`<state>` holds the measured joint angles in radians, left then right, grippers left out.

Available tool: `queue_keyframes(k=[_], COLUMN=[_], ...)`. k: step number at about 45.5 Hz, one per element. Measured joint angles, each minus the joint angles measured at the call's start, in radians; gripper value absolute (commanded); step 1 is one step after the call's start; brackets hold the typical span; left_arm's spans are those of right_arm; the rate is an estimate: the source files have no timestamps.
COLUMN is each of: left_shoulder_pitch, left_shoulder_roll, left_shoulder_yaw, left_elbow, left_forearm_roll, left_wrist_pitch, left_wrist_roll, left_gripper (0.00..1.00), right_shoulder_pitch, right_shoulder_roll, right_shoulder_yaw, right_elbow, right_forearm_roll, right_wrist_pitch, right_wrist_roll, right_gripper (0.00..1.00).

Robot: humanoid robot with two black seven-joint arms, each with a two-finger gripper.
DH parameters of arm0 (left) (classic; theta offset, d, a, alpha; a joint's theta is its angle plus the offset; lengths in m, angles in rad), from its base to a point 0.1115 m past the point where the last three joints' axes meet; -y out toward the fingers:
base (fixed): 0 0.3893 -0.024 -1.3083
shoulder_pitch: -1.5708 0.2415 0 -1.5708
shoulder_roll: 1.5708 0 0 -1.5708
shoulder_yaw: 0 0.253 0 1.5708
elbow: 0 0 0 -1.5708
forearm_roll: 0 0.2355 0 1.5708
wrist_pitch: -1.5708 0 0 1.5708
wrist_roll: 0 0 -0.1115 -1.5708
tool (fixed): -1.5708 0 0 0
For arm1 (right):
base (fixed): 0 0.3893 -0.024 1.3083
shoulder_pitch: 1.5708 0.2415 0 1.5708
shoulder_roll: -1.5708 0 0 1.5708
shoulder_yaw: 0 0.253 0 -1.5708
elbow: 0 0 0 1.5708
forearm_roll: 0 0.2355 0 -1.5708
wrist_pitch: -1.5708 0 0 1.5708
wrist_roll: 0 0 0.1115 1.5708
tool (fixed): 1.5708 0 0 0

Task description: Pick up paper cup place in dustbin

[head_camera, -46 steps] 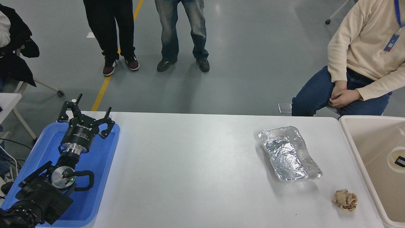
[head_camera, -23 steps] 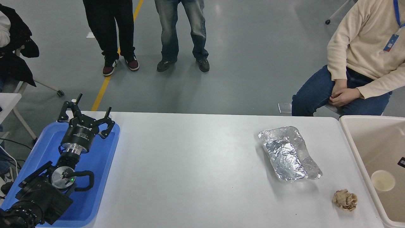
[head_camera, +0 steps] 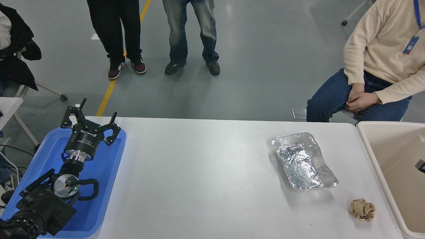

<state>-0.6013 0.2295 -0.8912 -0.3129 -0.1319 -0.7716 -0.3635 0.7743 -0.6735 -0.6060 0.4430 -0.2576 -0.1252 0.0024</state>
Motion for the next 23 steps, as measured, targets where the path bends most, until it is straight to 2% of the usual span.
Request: queue_keyframes(k=[11, 23], left_shoulder_pitch=[0.000, -0.001], left_shoulder_roll=[-0.001, -0.001], left_shoulder_yaw=[0.000, 0.000], left_elbow=[0.000, 0.000], left_forearm_roll=[0.000, 0.000], left_wrist_pitch=[0.000, 0.000], left_wrist_roll=[0.000, 0.002], left_gripper=[1.00, 1.00], right_shoulder_pitch=[0.139, 0.410], right_shoulder_roll=[-0.102, -0.179], right_shoulder_yaw=[-0.055, -0.260], right_elbow=[0.223, 0.490], right_forearm_roll=[-0.027, -0.041], right_wrist_pitch=[0.006, 0.046], right_wrist_roll=[0.000, 0.001], right_gripper=[1.00, 1.00])
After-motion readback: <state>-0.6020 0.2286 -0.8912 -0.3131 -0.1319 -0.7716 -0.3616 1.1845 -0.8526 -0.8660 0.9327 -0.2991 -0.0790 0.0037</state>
